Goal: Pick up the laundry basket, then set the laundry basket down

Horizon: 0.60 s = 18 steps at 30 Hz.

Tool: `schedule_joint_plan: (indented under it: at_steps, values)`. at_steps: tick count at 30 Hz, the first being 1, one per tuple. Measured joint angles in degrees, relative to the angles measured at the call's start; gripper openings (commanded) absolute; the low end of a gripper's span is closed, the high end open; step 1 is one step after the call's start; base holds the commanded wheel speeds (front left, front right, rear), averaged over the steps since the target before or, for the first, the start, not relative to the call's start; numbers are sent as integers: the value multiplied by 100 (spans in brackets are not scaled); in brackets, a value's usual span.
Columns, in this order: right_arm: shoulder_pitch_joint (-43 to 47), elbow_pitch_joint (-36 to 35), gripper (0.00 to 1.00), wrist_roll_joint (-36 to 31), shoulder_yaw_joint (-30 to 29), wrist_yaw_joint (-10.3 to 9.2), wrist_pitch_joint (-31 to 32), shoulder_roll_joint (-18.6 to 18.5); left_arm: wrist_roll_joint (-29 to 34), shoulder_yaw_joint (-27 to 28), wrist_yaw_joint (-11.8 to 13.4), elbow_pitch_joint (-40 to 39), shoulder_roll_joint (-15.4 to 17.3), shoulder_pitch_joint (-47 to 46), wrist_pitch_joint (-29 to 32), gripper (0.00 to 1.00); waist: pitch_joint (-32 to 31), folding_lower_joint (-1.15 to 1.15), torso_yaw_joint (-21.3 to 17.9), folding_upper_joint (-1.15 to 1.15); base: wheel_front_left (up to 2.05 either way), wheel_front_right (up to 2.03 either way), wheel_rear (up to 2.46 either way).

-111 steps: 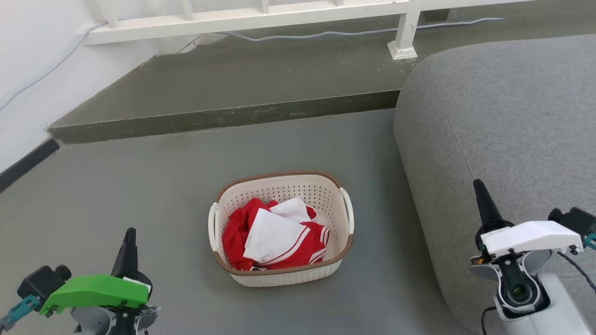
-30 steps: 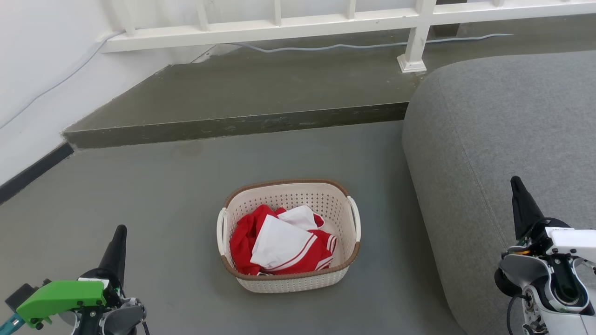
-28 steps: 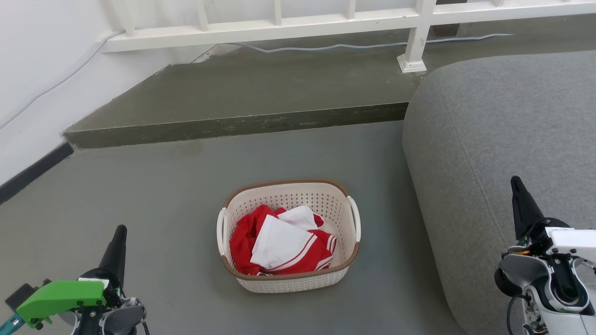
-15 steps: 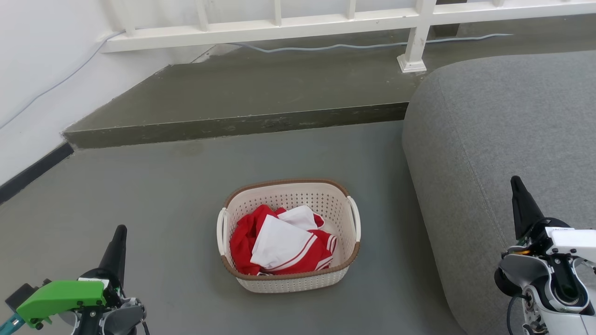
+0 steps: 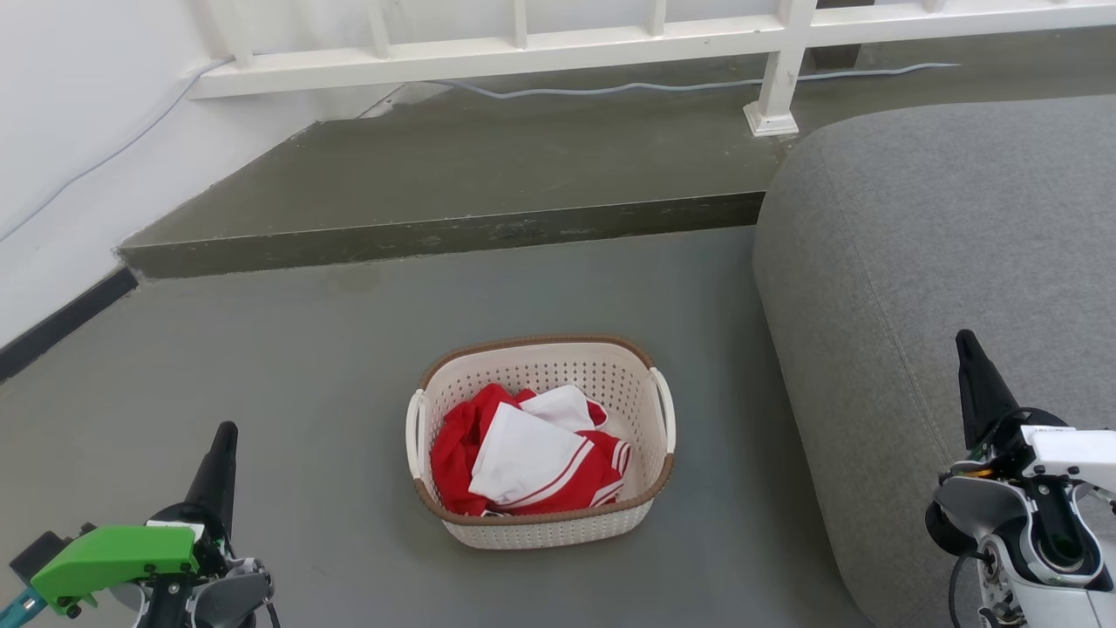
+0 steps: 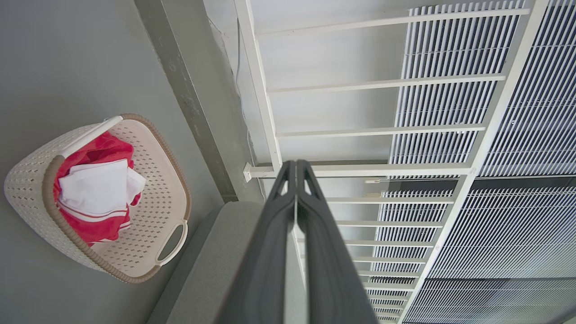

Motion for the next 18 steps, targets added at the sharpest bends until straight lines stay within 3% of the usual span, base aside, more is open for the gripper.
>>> schedule_joint_plan:
  at_steps: [18]
  values:
    - [1, -2, 0, 0, -2, 0, 0, 2, 0, 0, 0, -1, 0, 0, 0, 0, 0, 0, 0, 0, 0, 0, 0]
